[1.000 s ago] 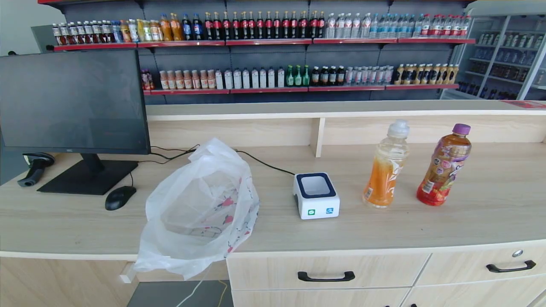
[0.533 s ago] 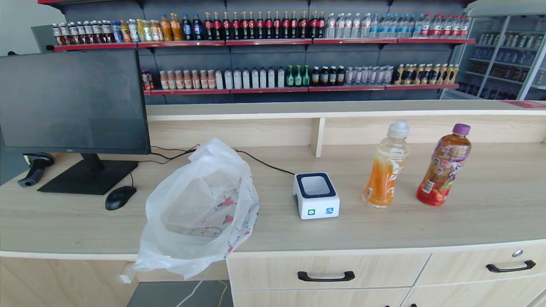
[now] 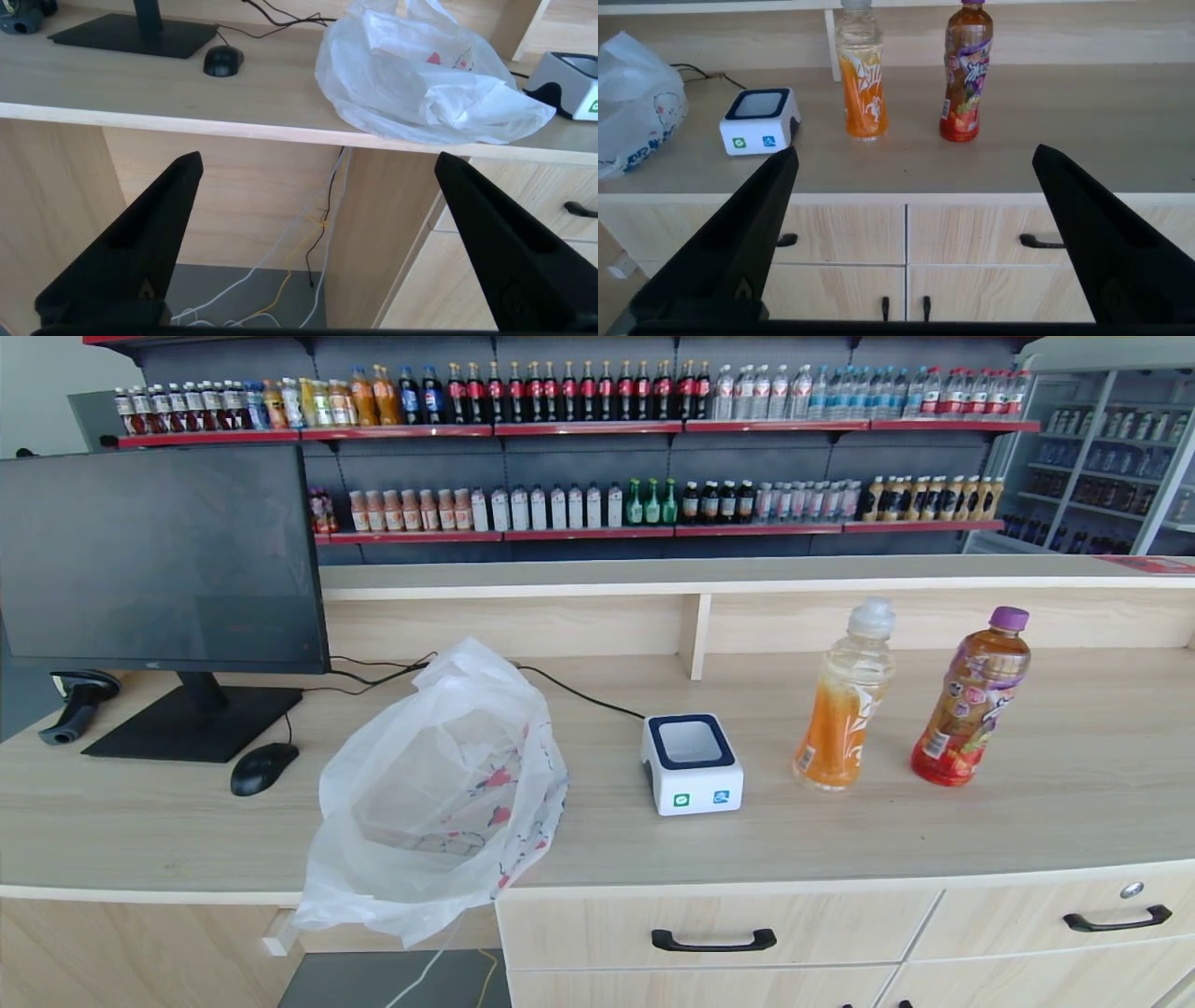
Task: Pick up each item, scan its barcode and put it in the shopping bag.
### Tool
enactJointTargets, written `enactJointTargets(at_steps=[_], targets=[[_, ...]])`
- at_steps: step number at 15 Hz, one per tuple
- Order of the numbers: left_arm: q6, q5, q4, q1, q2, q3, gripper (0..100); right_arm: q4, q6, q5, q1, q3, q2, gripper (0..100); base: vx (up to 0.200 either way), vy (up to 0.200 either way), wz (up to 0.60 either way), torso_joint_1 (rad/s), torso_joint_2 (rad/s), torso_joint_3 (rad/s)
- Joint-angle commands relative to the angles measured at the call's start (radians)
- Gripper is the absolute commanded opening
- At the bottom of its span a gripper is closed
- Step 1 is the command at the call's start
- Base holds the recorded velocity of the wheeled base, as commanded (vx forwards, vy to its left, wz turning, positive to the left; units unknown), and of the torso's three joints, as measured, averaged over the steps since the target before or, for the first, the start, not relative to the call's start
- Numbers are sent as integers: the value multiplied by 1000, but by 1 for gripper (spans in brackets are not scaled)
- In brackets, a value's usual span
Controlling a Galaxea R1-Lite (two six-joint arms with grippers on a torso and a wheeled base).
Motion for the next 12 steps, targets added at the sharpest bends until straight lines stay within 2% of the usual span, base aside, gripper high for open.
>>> enactJointTargets(at_steps=[1, 3, 5, 7, 9, 12], targets=[[0, 1, 0, 0, 0, 0, 100, -236, -1, 0, 1, -54, 353, 100, 0, 0, 0, 0, 0, 0], [0, 1, 0, 0, 0, 0, 100, -546, -4, 0, 1, -25, 567, 100, 0, 0, 0, 0, 0, 0], [0, 1, 0, 0, 0, 0, 100, -937, -7, 0, 1, 7, 805, 100, 0, 0, 0, 0, 0, 0], [0, 1, 0, 0, 0, 0, 100, -1225, -12, -2, 1, -1, 998, 100, 0, 0, 0, 0, 0, 0], [0, 1, 0, 0, 0, 0, 100, -1362, -21, -2, 22, -4, 1118, 100, 0, 0, 0, 0, 0, 0], [0, 1, 0, 0, 0, 0, 100, -1440, -13, -2, 41, -18, 1219, 100, 0, 0, 0, 0, 0, 0]])
